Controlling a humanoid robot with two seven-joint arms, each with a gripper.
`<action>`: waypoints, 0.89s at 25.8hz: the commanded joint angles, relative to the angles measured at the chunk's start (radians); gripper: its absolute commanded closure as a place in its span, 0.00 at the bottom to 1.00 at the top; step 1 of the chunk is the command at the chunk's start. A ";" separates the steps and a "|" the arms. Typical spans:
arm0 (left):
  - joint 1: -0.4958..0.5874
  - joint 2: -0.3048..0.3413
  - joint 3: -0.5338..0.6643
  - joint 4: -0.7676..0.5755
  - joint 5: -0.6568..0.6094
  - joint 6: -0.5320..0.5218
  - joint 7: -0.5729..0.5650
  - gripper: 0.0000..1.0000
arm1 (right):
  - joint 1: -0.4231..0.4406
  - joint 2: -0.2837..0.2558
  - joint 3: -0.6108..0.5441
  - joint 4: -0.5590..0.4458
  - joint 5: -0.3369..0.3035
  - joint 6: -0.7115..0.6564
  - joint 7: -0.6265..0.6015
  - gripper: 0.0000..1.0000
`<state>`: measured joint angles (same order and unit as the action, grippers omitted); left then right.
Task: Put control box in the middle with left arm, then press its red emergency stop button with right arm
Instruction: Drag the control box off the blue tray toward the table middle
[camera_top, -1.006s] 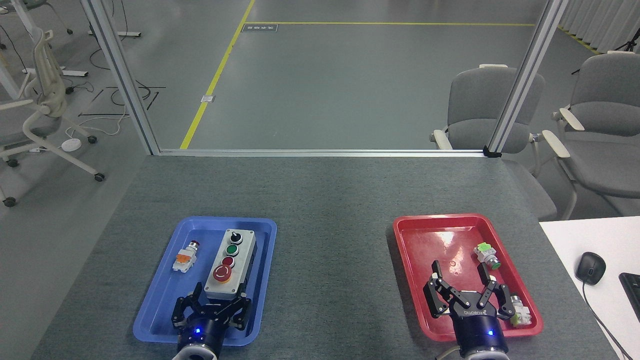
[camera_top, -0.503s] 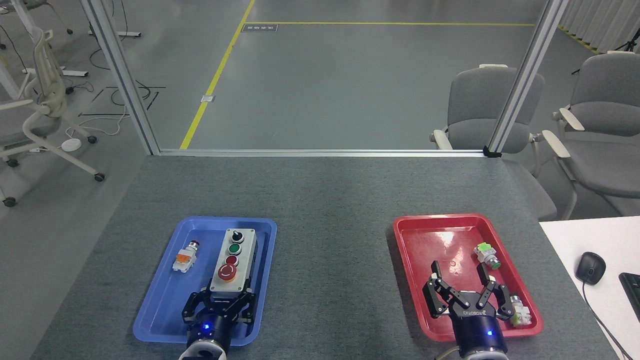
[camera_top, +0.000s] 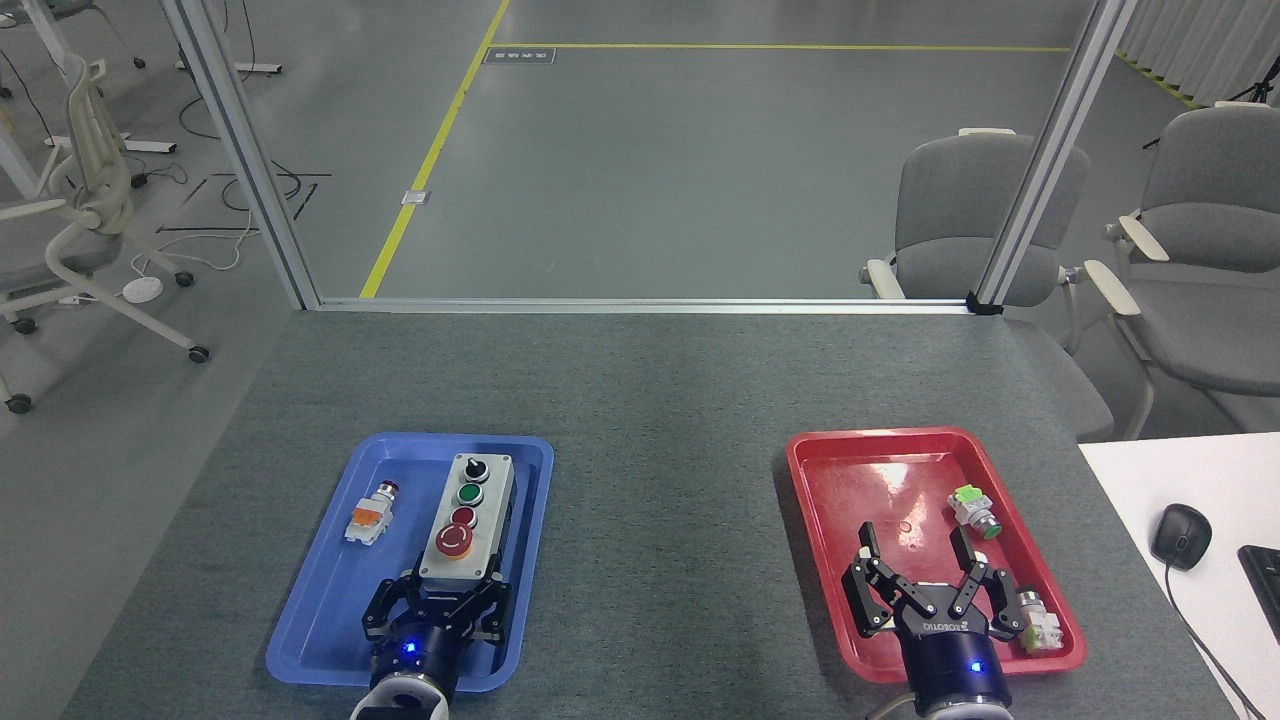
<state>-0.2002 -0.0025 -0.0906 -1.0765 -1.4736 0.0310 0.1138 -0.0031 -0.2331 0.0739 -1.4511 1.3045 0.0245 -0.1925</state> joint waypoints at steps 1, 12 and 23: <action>-0.001 0.004 0.005 -0.042 0.027 -0.017 -0.002 0.88 | -0.002 0.001 0.000 -0.002 0.001 -0.002 0.001 0.02; 0.099 -0.004 -0.072 -0.296 0.065 -0.020 -0.049 1.00 | 0.000 0.001 -0.002 -0.002 0.002 -0.009 0.001 0.01; -0.002 -0.051 -0.356 -0.237 0.047 -0.013 -0.051 1.00 | 0.000 0.005 -0.014 -0.002 0.001 -0.029 0.004 0.02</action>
<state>-0.1588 -0.0425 -0.3770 -1.3544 -1.4184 0.0138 0.0628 -0.0031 -0.2297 0.0679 -1.4527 1.3070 -0.0033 -0.1907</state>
